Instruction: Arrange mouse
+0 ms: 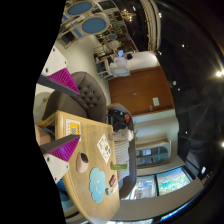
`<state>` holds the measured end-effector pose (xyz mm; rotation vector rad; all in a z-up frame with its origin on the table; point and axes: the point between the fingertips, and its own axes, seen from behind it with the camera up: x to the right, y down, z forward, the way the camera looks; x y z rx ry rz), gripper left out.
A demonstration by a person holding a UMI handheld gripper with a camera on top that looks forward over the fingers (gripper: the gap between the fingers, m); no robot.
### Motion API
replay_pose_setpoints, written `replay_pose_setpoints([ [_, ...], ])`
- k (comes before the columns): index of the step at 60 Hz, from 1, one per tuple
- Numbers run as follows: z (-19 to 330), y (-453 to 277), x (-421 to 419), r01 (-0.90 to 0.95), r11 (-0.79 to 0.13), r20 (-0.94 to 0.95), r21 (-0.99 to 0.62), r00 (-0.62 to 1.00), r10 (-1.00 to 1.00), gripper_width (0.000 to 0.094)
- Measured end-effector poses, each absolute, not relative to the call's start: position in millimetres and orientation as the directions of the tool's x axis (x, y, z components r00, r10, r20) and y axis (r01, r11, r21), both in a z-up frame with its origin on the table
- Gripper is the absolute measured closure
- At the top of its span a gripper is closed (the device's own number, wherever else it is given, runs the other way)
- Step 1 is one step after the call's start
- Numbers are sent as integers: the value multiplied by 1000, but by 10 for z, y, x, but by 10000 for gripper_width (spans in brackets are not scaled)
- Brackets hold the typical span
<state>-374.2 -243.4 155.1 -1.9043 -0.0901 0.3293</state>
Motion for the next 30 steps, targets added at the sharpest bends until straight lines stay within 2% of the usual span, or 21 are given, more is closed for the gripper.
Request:
replay_pose_setpoints([
  [18, 1354, -2278, -3382, -96, -356, -158, -930, 976, 151, 106],
  [30, 980, -2025, -2743, -78, -391, -111, -917, 992, 63, 106],
])
